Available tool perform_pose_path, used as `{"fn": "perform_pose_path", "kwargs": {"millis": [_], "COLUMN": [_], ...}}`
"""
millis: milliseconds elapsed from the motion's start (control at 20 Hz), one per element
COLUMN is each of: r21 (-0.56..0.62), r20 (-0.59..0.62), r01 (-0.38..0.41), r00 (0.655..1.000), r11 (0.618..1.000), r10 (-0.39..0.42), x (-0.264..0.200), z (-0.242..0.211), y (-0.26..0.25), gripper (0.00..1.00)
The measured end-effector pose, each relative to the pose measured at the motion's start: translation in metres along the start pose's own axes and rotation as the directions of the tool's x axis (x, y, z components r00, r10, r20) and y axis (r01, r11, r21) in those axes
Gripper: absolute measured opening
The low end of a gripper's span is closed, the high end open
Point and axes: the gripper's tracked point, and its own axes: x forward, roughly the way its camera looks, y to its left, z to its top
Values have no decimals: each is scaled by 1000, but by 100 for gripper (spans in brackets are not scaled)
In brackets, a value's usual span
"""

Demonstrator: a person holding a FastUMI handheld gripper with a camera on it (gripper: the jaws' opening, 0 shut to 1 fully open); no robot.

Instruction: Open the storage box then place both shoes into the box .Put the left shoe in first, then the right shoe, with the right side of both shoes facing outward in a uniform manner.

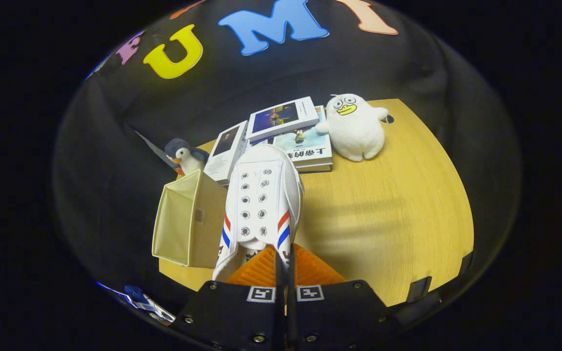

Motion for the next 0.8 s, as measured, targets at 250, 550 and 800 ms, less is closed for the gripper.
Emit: {"fn": "perform_pose_path", "kwargs": {"millis": [250,550,800], "r21": [-35,-84,-157], "r20": [-15,-58,-91], "r01": [-51,-133,-170], "r00": [999,990,983], "r11": [998,987,973], "r10": [51,129,157], "x": [13,41,56], "z": [8,17,24], "y": [48,111,155], "gripper": [2,2,2]}}
